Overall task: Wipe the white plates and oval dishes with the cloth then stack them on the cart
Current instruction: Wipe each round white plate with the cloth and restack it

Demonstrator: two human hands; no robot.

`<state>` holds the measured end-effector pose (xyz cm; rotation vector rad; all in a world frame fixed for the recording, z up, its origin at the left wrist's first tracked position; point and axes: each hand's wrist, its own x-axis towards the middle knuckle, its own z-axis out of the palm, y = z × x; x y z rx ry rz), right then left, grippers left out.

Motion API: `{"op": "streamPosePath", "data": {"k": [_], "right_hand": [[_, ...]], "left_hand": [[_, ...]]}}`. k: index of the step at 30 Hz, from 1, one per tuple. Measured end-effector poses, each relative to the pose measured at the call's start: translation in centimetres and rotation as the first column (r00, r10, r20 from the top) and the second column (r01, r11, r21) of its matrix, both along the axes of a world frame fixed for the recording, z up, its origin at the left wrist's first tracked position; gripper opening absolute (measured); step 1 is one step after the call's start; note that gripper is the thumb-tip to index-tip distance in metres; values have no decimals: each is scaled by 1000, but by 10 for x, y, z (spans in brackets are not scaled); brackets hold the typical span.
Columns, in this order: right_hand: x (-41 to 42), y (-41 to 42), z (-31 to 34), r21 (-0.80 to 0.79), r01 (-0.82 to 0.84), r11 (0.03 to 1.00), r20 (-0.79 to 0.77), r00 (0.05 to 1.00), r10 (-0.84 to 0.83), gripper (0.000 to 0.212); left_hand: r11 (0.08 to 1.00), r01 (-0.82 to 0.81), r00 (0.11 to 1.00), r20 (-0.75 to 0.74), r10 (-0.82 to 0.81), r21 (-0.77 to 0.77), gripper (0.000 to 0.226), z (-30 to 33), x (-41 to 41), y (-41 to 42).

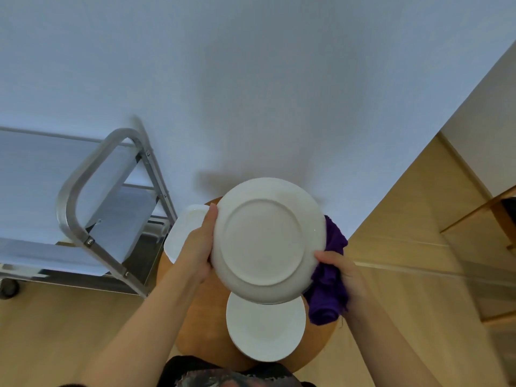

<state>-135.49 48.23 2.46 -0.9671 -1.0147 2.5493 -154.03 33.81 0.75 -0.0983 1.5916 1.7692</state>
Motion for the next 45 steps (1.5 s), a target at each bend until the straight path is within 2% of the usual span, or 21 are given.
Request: {"op": "streamPosePath", "data": {"k": [3,5,7,8,9,10,11,12,14,17,19,21,22,24,26,29,33,36,38,42,45], "right_hand": [[-4,9,-4,148,150,978,134,976,-170,33],[-9,12,4,241,224,944,22,971,-236,34],[-17,6,18,447,210,869,-136,977,-166,48],[-24,0,24,658,138,741,-121,990,-76,65],[-33,-8,26,869,22,495,-26,1000,1,77],[-41,-17,25,979,-108,174,107,994,10,79],[-48,-28,21,971,-201,-130,195,979,-58,77],[-54,-37,20,905,-277,-323,238,959,-156,74],[-63,-43,26,809,-344,-477,229,931,-283,69],[-68,-22,36,709,-187,-680,112,982,-153,68],[-69,4,51,730,-174,-661,244,970,14,82],[-66,22,62,788,-323,-524,426,901,87,101],[-64,26,64,823,-360,-440,447,888,110,105],[-58,29,59,904,-291,-314,346,929,134,106],[-53,31,53,949,-193,-250,226,968,111,103],[-45,31,44,992,-114,-48,114,993,-2,90],[-41,17,20,985,94,145,-60,974,-220,77],[-44,-10,5,947,186,263,-63,908,-415,76],[-51,-33,-5,944,191,269,-28,860,-510,80],[-64,-69,-13,931,206,302,25,788,-616,69],[-57,-70,-15,969,122,214,44,767,-640,68]], "left_hand": [[993,-90,990,-118,80,-81,50,9,-2,0],[981,-111,963,-261,66,-162,51,16,-3,0],[968,-118,904,-428,12,-221,57,23,1,2],[963,-121,871,-491,-13,-240,58,27,5,5],[957,-129,843,-536,-32,-259,57,32,9,9],[954,-128,821,-569,-52,-273,57,36,15,13],[953,-118,805,-589,-73,-279,59,39,20,16],[954,-102,795,-599,-93,-283,61,41,25,18],[957,-88,787,-608,-104,-277,68,43,32,17],[965,-111,743,-665,-80,-239,70,43,32,10],[952,-111,673,-726,-139,-285,63,46,29,6],[932,-88,605,-762,-230,-351,60,45,27,2],[927,-80,603,-758,-248,-366,59,44,27,1],[941,-37,665,-712,-228,-336,60,43,29,-3],[965,-18,765,-625,-156,-262,61,44,28,-6],[971,-148,874,-485,39,-190,56,47,20,-5],[967,-245,917,-341,209,-65,47,50,17,0],[955,-296,936,-198,291,2,43,54,22,10],[950,-308,938,-152,312,49,43,59,26,20],[949,-304,936,-162,314,82,45,63,44,36],[946,-313,937,-136,322,81,45,54,53,36]]}}
